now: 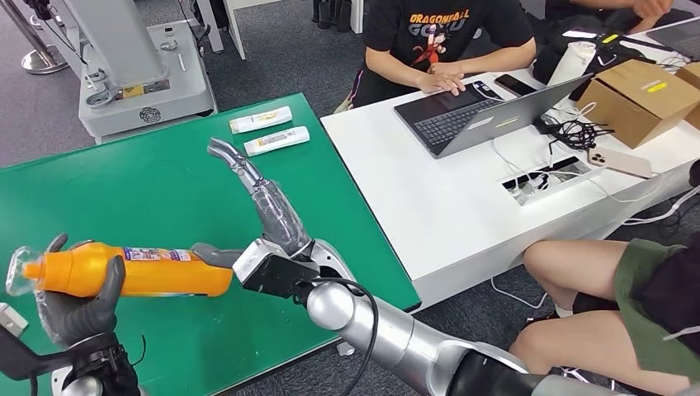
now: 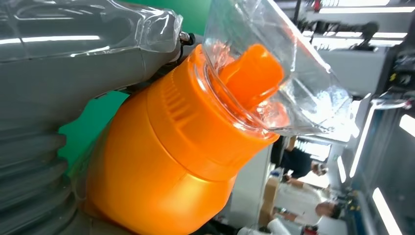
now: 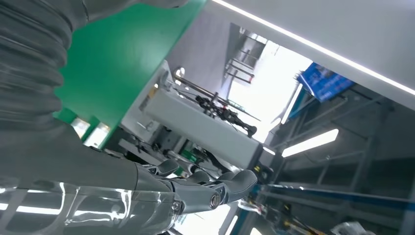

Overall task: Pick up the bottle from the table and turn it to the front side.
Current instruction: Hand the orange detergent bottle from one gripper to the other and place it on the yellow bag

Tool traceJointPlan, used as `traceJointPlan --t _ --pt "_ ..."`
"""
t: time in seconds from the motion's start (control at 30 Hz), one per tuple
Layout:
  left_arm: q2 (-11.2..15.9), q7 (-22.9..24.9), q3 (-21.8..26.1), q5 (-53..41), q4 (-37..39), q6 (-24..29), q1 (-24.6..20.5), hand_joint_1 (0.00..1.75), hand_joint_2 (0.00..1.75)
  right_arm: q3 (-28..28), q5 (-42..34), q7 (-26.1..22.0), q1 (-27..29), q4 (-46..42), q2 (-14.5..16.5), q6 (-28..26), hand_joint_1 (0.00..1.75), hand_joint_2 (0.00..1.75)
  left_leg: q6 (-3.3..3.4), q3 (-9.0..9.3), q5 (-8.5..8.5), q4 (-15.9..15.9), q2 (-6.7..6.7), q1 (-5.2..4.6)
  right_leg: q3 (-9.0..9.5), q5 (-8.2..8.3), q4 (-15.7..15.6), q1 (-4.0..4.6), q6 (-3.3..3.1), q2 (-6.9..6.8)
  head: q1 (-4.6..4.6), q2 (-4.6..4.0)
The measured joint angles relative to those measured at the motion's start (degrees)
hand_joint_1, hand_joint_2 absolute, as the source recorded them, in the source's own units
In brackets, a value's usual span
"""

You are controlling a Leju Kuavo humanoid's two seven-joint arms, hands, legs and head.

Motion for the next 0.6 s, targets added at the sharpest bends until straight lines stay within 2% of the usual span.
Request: traceJointPlan --t 0.27,0.47,0.6 --pt "3.51 0.68 5.66 -5.32 -8.19 1.41 -0.22 1.75 1.75 0.51 -0.33 -2.42 2.4 -3.25 -1.78 -3.77 0.0 1.75 -0.01 0.01 0.01 -0.02 0.0 0.04 0.0 0.0 0.0 0.04 0.0 0.0 0.01 0.0" --pt "8.13 0.74 9.05 -7.59 -10.35 -0.59 -3.1 1.75 1.75 1.05 -0.46 -3.58 4.99 -4.03 -3.04 -6.02 0.0 1.75 -0.02 0.03 0.02 -0.01 0.0 0.06 0.01 0.01 0.01 0.07 -0.03 -0.02 0.01 -0.01" --pt "13.53 2.28 10.02 -12.31 -9.35 -3.68 -7.21 1.75 1.75 1.09 -1.04 -4.0 7.88 -5.42 -3.34 -7.05 0.0 1.75 -0.03 0.02 0.03 -0.02 0.08 0.08 -0.02 0.03 0.04 0.11 -0.05 0.05 0.02 0.0"
